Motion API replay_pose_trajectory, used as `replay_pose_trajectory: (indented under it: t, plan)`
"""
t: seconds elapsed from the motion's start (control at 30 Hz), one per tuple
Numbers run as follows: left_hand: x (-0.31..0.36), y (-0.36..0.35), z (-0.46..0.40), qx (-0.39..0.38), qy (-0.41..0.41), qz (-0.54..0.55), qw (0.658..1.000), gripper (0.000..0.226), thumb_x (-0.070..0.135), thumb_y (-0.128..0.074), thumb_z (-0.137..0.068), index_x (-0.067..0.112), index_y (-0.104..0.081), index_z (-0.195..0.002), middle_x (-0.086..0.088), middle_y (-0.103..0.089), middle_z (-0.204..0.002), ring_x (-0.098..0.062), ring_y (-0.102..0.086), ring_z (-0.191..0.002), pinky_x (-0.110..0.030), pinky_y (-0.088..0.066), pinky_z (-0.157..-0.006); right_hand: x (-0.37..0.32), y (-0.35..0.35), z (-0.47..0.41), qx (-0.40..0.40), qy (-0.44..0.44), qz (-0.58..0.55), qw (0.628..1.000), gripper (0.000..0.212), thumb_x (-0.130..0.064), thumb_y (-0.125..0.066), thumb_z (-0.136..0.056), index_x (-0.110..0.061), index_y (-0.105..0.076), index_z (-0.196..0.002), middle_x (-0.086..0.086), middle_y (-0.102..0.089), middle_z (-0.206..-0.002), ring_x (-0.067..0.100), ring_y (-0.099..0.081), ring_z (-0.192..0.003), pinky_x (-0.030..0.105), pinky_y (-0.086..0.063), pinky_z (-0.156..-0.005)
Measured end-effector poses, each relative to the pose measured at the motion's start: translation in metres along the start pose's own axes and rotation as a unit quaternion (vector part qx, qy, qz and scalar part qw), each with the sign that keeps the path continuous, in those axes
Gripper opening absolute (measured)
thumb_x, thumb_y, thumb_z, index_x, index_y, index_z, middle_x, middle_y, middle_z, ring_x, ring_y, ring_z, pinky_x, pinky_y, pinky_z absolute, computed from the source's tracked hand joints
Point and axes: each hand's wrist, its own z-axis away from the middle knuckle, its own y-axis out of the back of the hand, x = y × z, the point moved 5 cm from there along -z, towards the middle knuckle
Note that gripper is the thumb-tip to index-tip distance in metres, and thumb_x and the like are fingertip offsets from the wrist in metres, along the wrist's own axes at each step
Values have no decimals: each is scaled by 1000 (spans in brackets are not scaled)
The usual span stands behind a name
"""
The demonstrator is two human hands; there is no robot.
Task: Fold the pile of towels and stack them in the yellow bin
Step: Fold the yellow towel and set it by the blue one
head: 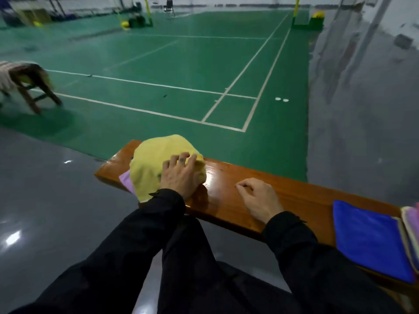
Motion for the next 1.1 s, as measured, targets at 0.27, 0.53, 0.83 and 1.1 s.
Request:
replay_pose_trajectory:
  t: [0.27,0.53,0.83,1.1]
  plan:
    - [-15,-9,-20,-49,52,17,997,36,50,-49,-97,21,-68,-106,-7,-64,-117,-31,-54,-105,-42,-42,-86,4,9,10,-24,-5,25,999,19,-35,-55,-103,-26,-72,-107,-12,-68,-107,9,-60,-101,31,-51,-91]
    - [-3,9,-47,-118,88,60,987,67,72,-41,-93,11,-59,-113,-10,-59,-116,-31,-57,-106,-45,-51,-82,15,34,12,10,-31,9,999,19,-32,-57,-102,-25,-73,-109,-11,-70,-111,7,-61,-103,30,-51,-93]
    - [-11,3,-40,-34,89,153,984,18,26,-45,-101,11,-54,-101,-16,-59,-103,-38,-58,-95,-44,-44,-76,10,36,21,-20,-44,4,999,22,-34,-55,-102,-24,-74,-110,-10,-72,-112,9,-62,-103,33,-52,-93]
    - [-35,11,-66,-105,165,148,970,63,62,-41,-98,2,-63,-102,-22,-62,-110,-40,-61,-94,-44,-49,-85,18,35,18,-8,-56,-13,998,19,-35,-57,-102,-29,-73,-111,-17,-70,-109,2,-58,-98,20,-44,-84]
